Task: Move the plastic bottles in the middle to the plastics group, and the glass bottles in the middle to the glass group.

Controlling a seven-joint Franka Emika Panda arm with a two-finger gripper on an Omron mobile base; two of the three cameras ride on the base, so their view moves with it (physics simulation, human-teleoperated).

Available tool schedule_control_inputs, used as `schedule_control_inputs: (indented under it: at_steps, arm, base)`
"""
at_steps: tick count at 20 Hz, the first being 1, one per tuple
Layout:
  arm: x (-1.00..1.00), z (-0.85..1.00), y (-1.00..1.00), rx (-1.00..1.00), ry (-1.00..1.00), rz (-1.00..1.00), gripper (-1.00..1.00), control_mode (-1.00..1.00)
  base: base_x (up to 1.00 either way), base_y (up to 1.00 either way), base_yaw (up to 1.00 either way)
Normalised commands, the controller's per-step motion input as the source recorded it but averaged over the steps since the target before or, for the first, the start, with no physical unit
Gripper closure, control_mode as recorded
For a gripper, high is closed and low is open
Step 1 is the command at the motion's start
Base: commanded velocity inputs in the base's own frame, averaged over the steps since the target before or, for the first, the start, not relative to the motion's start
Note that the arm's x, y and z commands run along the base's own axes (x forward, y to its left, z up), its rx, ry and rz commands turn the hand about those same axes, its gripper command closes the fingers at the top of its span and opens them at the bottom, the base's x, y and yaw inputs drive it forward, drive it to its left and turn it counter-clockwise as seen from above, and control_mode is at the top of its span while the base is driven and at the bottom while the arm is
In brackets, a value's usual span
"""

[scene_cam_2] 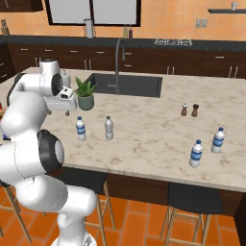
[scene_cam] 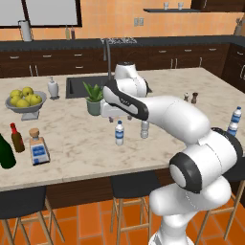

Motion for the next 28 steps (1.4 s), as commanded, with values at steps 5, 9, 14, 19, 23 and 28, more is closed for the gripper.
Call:
schedule_control_inputs:
  at_steps: [5,9,14,19,23,28]
  arm:
    - [0.54,-0.39,-0.47,0.01,0.13,-0.06,-1.00,-1.00]
    - [0.76,-0.52,-0.01,0.00,0.02,0.00,-1.00,-1.00]
    - [0.67,-0.46,0.00,0.00,0.03,0.00,-1.00,-1.00]
    - [0.15,-0.17,0.09,-0.01,0.01,0.01,-1.00,-1.00]
    - [0.32,-0.41,0.06,-0.01,0.00,0.07,-1.00,-1.00]
    - [0.23,-0.40,0.00,-0.01,0.00,0.06,-1.00,-1.00]
  base:
    - [0.00,0.00,0.00]
    - [0.00,0.00,0.00]
    - [0.00,0.00,0.00]
    - [0.00,0.00,0.00]
    - [0.00,0.00,0.00]
    - [0.00,0.00,0.00]
